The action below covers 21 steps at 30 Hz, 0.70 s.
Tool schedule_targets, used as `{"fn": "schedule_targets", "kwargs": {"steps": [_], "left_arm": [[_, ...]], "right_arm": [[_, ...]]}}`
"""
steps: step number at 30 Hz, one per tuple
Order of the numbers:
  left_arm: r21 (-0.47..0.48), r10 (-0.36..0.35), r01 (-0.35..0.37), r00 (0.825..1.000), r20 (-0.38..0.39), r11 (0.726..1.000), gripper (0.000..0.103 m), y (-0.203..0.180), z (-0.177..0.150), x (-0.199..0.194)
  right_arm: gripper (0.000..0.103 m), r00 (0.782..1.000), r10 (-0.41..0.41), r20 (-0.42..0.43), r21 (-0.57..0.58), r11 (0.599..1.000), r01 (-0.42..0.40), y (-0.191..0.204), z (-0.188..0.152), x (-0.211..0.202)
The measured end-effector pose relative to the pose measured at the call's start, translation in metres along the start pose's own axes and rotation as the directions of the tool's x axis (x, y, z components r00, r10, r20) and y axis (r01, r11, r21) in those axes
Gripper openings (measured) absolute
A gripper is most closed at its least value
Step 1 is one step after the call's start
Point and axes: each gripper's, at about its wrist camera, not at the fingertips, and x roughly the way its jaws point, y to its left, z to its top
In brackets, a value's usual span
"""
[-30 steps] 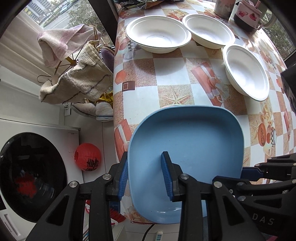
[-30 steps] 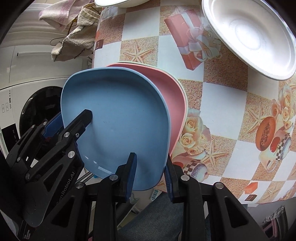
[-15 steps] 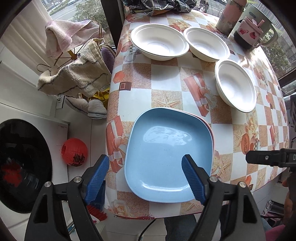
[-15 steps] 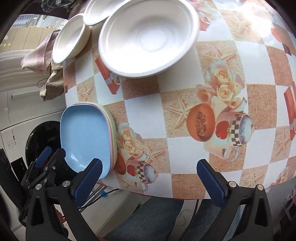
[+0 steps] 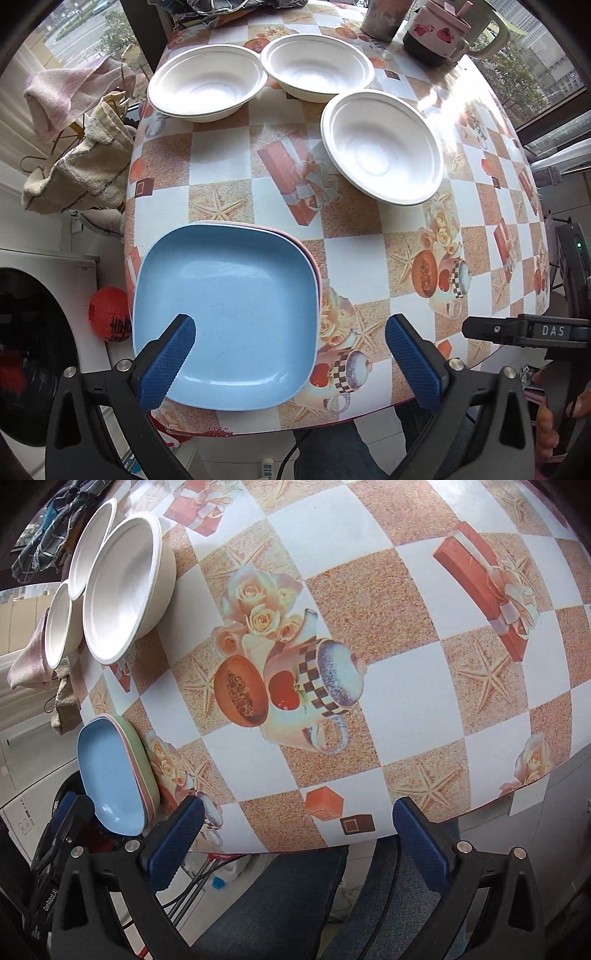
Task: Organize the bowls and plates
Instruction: 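Open both grippers to release the blue plate on the stack, then move both grippers to a white bowl and close on its rim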
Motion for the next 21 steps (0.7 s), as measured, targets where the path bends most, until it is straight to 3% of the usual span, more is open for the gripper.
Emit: {"fn": "schedule_targets", "kwargs": {"steps": [10, 21], "left_arm": [[0.027, 0.047, -0.046, 0.998, -0.043, 0.999, 0.103, -0.027, 0.02, 0.009], [-0.071, 0.078, -0.081, 0.995, -0.055, 0.994, 0.103, -0.026, 0.062, 0.009]], "right_arm": [[0.103, 1.0, -0.017, 0.023, 0.049, 0.999, 0.015, -0.038, 0.017, -0.015], [0.103, 0.995, -0.077, 0.064, -0.073, 0.994, 0.081, -0.024, 0.068, -0.039]]}}
